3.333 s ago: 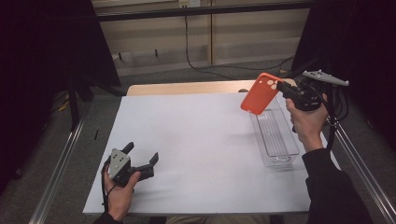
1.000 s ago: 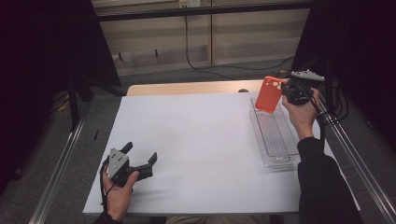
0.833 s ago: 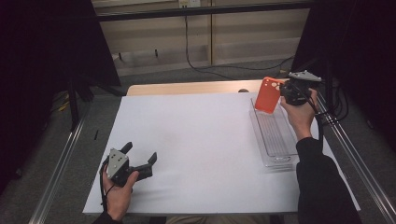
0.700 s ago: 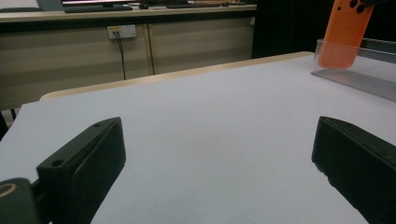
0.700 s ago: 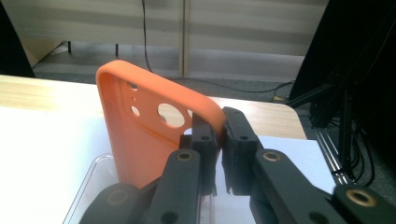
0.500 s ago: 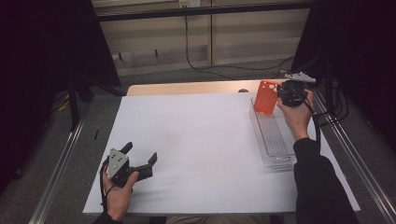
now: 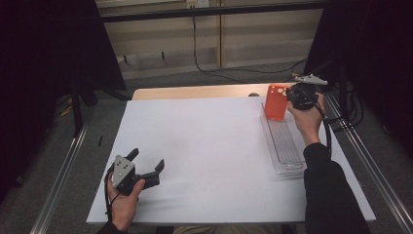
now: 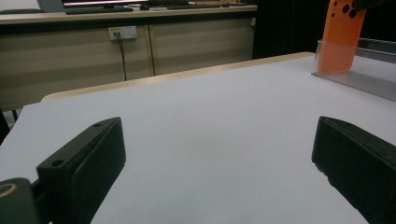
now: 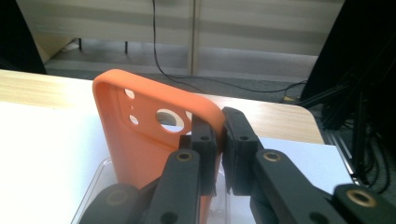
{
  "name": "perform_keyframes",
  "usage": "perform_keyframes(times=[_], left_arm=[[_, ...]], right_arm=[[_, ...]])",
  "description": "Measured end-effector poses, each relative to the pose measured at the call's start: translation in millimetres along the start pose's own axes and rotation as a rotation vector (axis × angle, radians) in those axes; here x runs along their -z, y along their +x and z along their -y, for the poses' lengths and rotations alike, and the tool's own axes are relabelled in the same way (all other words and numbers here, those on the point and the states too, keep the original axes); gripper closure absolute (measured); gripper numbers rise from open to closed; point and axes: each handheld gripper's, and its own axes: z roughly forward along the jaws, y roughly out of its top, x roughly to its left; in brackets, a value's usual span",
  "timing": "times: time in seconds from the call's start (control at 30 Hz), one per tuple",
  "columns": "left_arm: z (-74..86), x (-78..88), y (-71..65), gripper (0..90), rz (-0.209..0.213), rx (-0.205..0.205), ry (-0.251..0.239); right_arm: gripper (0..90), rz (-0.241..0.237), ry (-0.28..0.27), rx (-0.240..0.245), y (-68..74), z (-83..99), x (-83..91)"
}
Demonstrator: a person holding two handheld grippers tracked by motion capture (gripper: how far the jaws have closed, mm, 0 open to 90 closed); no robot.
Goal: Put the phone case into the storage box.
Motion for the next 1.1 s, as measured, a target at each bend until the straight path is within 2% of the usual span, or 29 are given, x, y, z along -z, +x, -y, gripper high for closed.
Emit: perform_keyframes(times=[0.6,1.1], left_arm=[[0.2,-0.3,0.5,2.7,-0.003,0.003,-0.002],[0.0,-0.2,0.4,2.7,0.001,-0.001,-0.001]], right_arm=[[83.1,-0.058,0.006,-0.036,-7.2,-5.5,-13.1],[82.1,-0.063,0.002,-0.06,-9.7,-5.3,-18.2]])
